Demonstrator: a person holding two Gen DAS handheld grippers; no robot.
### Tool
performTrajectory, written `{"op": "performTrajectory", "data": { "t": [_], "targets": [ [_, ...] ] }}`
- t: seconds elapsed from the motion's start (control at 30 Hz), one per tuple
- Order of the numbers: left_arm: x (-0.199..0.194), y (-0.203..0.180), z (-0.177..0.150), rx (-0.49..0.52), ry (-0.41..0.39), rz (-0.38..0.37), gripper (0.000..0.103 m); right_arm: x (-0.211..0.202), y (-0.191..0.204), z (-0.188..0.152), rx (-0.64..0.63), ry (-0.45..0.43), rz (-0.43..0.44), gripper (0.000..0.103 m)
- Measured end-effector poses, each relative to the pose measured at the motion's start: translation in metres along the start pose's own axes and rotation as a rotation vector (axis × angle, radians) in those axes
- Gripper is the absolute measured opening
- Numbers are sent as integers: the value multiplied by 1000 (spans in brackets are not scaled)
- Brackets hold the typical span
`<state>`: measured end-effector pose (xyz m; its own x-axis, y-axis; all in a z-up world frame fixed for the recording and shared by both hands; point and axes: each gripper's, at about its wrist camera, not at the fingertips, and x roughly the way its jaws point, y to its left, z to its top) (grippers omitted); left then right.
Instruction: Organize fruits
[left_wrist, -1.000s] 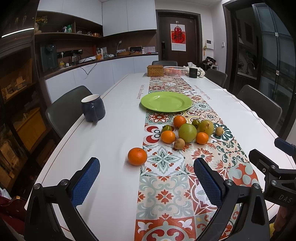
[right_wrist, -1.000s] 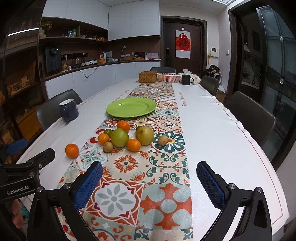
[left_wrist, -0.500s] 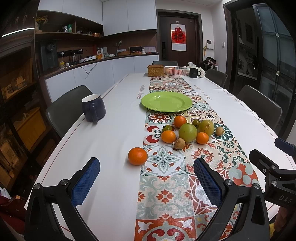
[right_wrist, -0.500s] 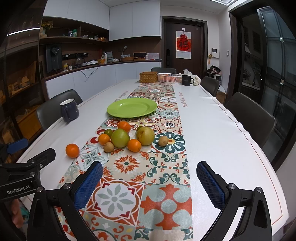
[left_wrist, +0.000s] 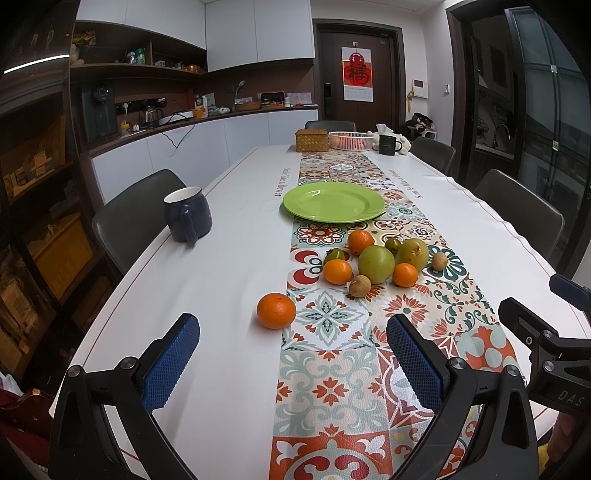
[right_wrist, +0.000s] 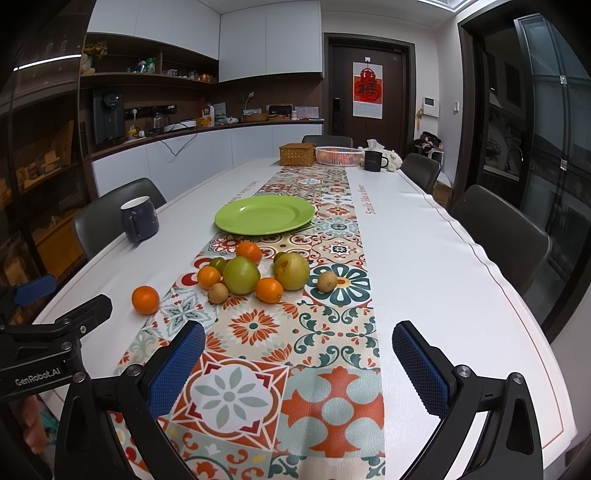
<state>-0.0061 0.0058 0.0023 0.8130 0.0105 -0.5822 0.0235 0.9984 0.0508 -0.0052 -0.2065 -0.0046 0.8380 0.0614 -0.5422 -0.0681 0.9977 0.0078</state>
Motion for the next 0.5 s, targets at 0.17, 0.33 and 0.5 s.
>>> {"op": "performTrajectory", "data": {
  "t": [0.17, 0.33, 0.5],
  "targets": [
    [0, 0, 0, 0, 0, 0, 103, 0, 0, 0, -1, 0, 0, 102],
    [0, 0, 0, 0, 1, -1, 103, 1, 1, -1, -3, 0, 1, 102],
    [1, 3, -2, -5, 6, 2, 103, -2, 5, 2, -15, 3, 8, 102]
  ]
}}
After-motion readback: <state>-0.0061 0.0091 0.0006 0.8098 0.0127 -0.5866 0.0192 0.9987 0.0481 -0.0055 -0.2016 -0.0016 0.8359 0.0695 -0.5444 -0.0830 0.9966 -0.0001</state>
